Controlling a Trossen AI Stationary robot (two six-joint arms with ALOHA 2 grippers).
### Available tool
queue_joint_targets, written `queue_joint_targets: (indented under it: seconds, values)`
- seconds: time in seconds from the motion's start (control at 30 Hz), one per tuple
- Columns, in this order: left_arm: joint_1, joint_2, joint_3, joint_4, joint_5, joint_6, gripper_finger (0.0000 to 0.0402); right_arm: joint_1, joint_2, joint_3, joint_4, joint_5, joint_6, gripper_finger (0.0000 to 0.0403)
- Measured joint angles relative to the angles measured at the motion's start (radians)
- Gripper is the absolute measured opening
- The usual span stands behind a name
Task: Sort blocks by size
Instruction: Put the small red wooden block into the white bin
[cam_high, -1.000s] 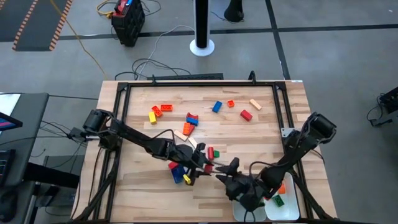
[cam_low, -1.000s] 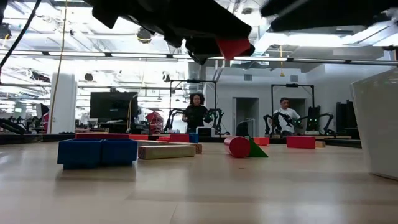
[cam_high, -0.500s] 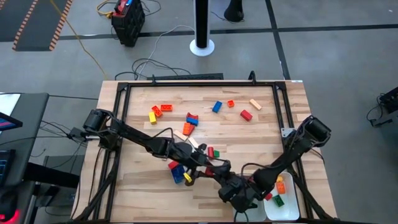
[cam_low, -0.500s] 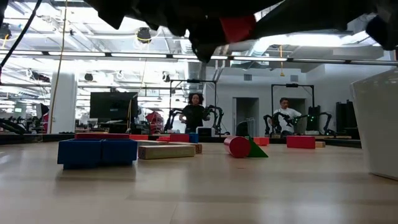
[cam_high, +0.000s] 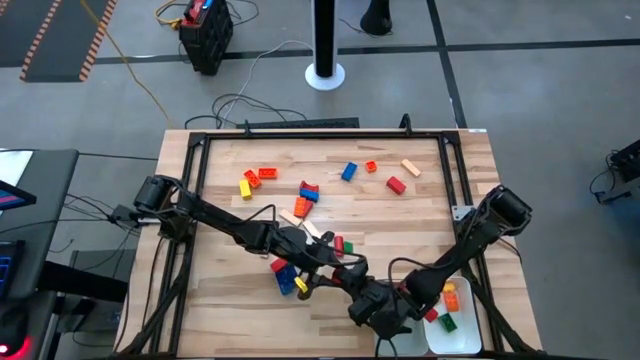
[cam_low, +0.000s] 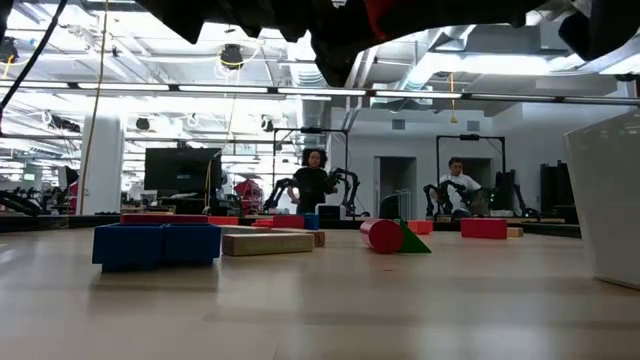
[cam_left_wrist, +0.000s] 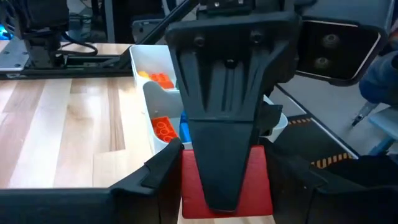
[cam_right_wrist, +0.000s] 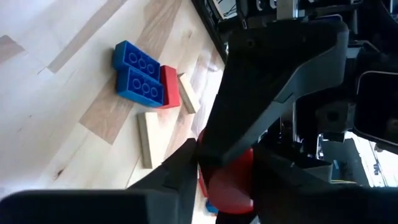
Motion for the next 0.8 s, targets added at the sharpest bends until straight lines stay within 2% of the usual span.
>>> queue_joint_targets:
  seconds: [0.13, 0.37, 0.53, 0.6, 0.67, 0.8]
  values:
    - [-0.001, 0.000, 0.000, -0.001, 0.000, -0.029, 0.0180, -0.001, 0.000, 0.000, 0.005, -0.001, -0.002, 0.0114]
    - [-0.005, -0.026, 0.000, -0.057, 0.000, -0.008, 0.0219, 0.010, 0.000, 0.000, 0.008, -0.014, 0.069, 0.0113]
    - [-0.016, -0.133, 0.002, -0.223, -0.033, 0.036, 0.0236, 0.061, -0.041, -0.001, -0.074, -0.016, 0.197, 0.0116]
    - [-0.033, -0.177, 0.002, -0.313, -0.102, 0.052, 0.0237, 0.084, -0.087, 0.000, -0.142, -0.026, 0.316, 0.0116]
    - [-0.055, -0.206, 0.002, -0.380, -0.185, 0.066, 0.0237, 0.106, -0.145, 0.001, -0.269, -0.061, 0.503, 0.0116]
    - [-0.099, -0.230, 0.002, -0.469, -0.330, 0.072, 0.0237, 0.129, -0.272, 0.000, -0.553, -0.225, 1.019, 0.0117]
